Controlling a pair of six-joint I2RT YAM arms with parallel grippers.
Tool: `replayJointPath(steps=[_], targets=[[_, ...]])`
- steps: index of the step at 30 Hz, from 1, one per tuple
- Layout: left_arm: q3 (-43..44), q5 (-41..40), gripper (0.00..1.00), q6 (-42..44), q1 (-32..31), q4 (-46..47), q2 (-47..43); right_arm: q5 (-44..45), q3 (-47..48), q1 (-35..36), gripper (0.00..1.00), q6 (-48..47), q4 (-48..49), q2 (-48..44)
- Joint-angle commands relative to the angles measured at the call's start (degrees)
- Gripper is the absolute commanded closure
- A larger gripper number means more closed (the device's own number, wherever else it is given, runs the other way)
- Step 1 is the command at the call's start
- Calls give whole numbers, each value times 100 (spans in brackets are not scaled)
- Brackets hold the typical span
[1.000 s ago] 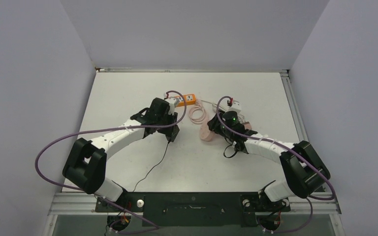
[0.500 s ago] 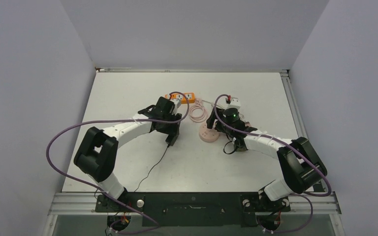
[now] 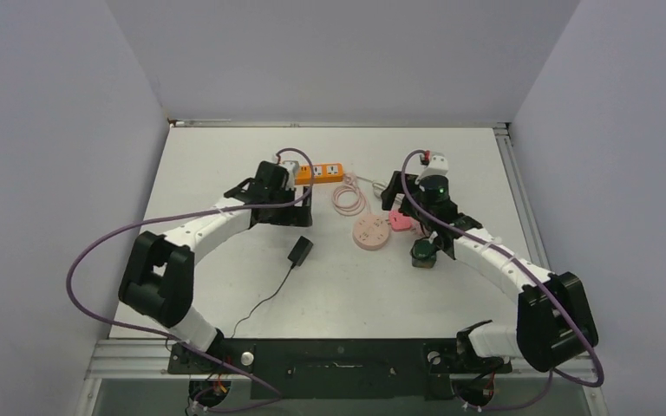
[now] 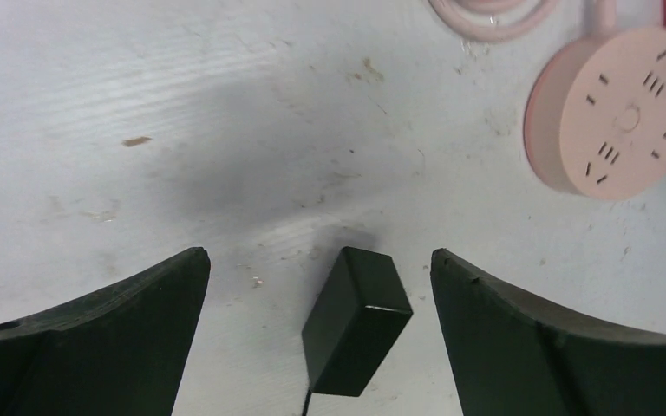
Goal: Pull the plug off the socket
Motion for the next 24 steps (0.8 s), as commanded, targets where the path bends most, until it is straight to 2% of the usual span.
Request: replayJointPath(steps=[1, 6, 10, 13, 17, 24], targets=[[-47, 7, 4, -224, 636, 490, -928, -84, 283, -653, 10, -414, -484, -525], [-214, -801, 4, -29, 992, 738, -2058, -43, 177, -1555, 10, -519, -831, -1062], [-658, -1625, 4, 337, 990, 1251, -3070, 514, -139, -1653, 10, -819, -607, -1740], [-1037, -1979, 4, 470, 990, 1577, -3737, 730, -555, -1654, 10, -1024, -14, -2391], [-1258, -1909, 4, 751, 981, 1744, -4226, 896, -1119, -1653, 10, -1213, 716, -3148], [-1244, -1934, 4, 813, 981, 1689, -4317, 1011, -1193, -1658, 10, -1300, 775, -3353]])
